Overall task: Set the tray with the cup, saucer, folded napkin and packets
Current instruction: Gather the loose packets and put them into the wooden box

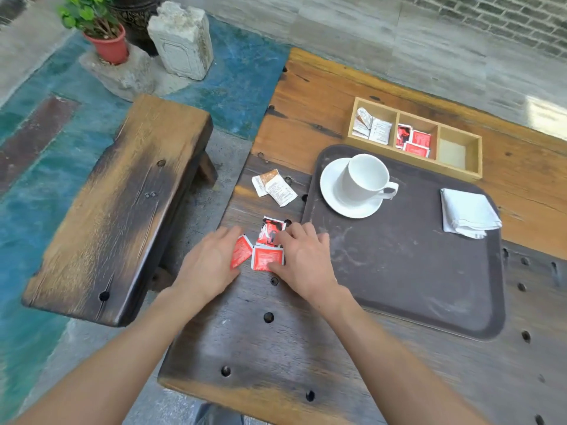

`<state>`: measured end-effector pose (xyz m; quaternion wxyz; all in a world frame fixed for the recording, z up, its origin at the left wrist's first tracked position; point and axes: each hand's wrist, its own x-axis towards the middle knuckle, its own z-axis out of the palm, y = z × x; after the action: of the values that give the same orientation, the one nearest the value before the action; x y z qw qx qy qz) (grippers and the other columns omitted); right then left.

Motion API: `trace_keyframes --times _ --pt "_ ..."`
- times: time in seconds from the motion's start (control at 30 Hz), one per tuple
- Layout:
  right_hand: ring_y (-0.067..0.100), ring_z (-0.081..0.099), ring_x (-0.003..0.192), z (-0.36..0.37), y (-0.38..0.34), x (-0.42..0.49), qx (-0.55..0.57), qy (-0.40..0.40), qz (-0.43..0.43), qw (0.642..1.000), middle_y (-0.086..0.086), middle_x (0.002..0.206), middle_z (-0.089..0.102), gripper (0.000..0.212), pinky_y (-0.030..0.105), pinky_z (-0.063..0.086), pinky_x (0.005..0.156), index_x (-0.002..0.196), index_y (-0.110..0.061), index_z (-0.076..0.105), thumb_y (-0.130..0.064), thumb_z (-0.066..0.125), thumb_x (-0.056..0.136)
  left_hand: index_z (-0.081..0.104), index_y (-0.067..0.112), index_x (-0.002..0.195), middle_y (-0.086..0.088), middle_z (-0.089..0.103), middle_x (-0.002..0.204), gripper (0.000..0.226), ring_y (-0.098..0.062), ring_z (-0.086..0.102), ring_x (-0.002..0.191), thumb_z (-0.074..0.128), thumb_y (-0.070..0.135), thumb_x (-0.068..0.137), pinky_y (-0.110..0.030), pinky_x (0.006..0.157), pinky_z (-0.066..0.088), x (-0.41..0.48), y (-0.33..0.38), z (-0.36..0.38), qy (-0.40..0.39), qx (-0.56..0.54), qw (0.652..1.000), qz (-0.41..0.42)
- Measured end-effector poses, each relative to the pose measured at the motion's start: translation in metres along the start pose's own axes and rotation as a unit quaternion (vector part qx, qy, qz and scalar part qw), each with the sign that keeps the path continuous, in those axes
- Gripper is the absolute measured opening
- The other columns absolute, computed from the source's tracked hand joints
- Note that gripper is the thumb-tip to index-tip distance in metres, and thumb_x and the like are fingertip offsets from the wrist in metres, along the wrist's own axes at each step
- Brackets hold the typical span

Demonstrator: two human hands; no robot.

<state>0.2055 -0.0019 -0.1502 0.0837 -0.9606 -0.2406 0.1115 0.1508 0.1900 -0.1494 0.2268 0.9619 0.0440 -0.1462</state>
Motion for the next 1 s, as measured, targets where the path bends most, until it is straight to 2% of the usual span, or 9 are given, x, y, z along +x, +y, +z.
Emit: trace_keyframes --times 0.13,0.23,0.37,0.5,0.6,0.73,0.8,0.87,1.0 --pt "0.028 0.052 0.103 0.006 -0.005 0.002 -0.027 -0.009 -0.006 1.0 0.001 0.103 0.061 0.043 0.043 0.034 0.08 0.104 -0.019 0.064 -0.04 0.084 0.072 0.051 0.021 0.11 -0.003 0.05 0.103 0.044 -0.034 0.061 0.096 0.077 0.019 0.074 -0.046 0.075 0.053 0.002 -0.008 0.005 0.019 -0.021 0.999 -0.028" --pt "0.026 0.055 0.1 -0.001 -0.004 0.007 0.005 -0.043 0.001 0.999 -0.003 0.098 0.067 0.032 0.042 0.029 0.081 0.1 -0.023 0.055 -0.031 0.077 0.079 0.047 0.021 0.096 -0.002 0.047 0.098 0.038 -0.034 0.06 0.086 0.077 0.019 0.072 -0.045 0.07 0.051 0.007 -0.01 0.005 0.024 -0.057 0.997 -0.042" --pt "0.026 0.055 0.09 -0.005 -0.001 0.022 0.03 -0.012 0.03 0.999 -0.006 0.084 0.063 0.037 0.04 0.025 0.075 0.102 -0.023 0.051 -0.03 0.078 0.078 0.04 0.023 0.097 -0.001 0.055 0.094 0.042 -0.032 0.058 0.083 0.075 0.023 0.073 -0.041 0.065 0.046 0.011 -0.016 0.004 0.02 -0.065 0.994 -0.08" --pt "0.03 0.053 0.103 -0.008 -0.008 0.043 -0.039 -0.047 0.064 0.996 0.003 0.105 0.066 0.037 0.041 0.024 0.075 0.116 -0.015 0.052 -0.021 0.067 0.083 0.041 0.026 0.106 -0.001 0.056 0.098 0.057 -0.03 0.059 0.089 0.081 0.029 0.066 -0.044 0.074 0.051 0.016 -0.022 -0.001 -0.014 -0.073 0.993 -0.093" --pt "0.031 0.047 0.114 -0.011 -0.013 0.053 -0.036 -0.063 0.086 0.994 0.008 0.12 0.054 0.038 0.043 0.026 0.079 0.119 -0.014 0.051 -0.021 0.065 0.084 0.045 0.028 0.102 0.002 0.05 0.098 0.049 -0.027 0.058 0.088 0.08 0.037 0.069 -0.044 0.078 0.051 0.02 -0.019 -0.004 -0.028 -0.074 0.994 -0.08" --pt "0.031 0.06 0.105 -0.011 -0.008 0.059 0.033 -0.101 0.061 0.993 0.004 0.108 0.067 0.022 0.038 0.031 0.076 0.098 -0.023 0.048 -0.015 0.063 0.084 0.055 0.023 0.085 0.001 0.047 0.098 0.025 -0.028 0.062 0.086 0.078 0.026 0.076 -0.043 0.078 0.052 0.026 -0.016 -0.004 -0.02 -0.065 0.994 -0.082" --pt "0.035 0.065 0.095 -0.012 -0.003 0.056 0.088 -0.114 0.064 0.988 0.006 0.099 0.071 0.022 0.036 0.038 0.071 0.092 -0.026 0.046 -0.015 0.064 0.084 0.052 0.023 0.082 0.002 0.049 0.094 0.027 -0.027 0.06 0.085 0.078 0.019 0.075 -0.042 0.074 0.05 0.03 -0.015 -0.004 -0.004 -0.08 0.994 -0.077" --pt "0.035 0.063 0.087 -0.016 0.002 0.049 0.155 -0.095 0.087 0.979 0.008 0.092 0.07 0.018 0.037 0.047 0.068 0.093 -0.02 0.051 -0.015 0.067 0.084 0.046 0.023 0.089 0.003 0.053 0.091 0.038 -0.026 0.059 0.084 0.08 0.02 0.073 -0.042 0.069 0.05 0.033 -0.014 -0.004 0.008 -0.075 0.994 -0.076" --pt "0.028 0.057 0.079 -0.021 0.0 0.031 0.302 -0.084 0.137 0.94 0.002 0.081 0.062 0.017 0.038 0.044 0.067 0.086 -0.015 0.052 -0.009 0.067 0.086 0.049 0.026 0.111 0.002 0.055 0.099 0.053 -0.026 0.061 0.09 0.083 0.034 0.072 -0.044 0.073 0.053 0.035 -0.012 -0.001 0.031 -0.072 0.992 -0.096"
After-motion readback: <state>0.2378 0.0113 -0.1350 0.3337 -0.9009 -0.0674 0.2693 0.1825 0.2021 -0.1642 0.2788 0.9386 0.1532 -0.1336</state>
